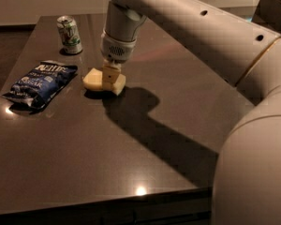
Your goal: Move sponge near blue chip bag
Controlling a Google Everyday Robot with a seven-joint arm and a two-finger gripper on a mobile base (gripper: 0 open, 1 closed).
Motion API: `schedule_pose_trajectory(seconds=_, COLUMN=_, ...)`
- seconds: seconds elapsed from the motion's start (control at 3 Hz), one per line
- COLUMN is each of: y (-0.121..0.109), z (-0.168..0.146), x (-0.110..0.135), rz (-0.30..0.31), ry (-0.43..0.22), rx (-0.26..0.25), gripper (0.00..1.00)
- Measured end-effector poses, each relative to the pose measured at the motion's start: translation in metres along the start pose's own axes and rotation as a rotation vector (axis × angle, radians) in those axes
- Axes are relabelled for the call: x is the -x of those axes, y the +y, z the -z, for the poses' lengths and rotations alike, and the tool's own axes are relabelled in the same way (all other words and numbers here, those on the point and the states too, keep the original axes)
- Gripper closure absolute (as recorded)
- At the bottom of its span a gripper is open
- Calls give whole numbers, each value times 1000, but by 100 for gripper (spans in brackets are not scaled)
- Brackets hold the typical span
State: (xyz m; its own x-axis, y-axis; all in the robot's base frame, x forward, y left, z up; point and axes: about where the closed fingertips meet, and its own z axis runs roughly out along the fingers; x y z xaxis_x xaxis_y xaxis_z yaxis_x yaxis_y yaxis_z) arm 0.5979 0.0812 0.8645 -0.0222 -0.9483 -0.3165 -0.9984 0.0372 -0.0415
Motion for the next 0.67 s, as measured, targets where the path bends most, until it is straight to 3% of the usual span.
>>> schedule_pose_trajectory(seconds=0.33, y=-8, z=-9, x=11, rz=-1, ry=-15, rx=8, gripper=98)
schedule_pose_trajectory(seconds=0.67, y=-13, z=-10, x=20, rz=-1, ry=-39, rx=8, gripper=75)
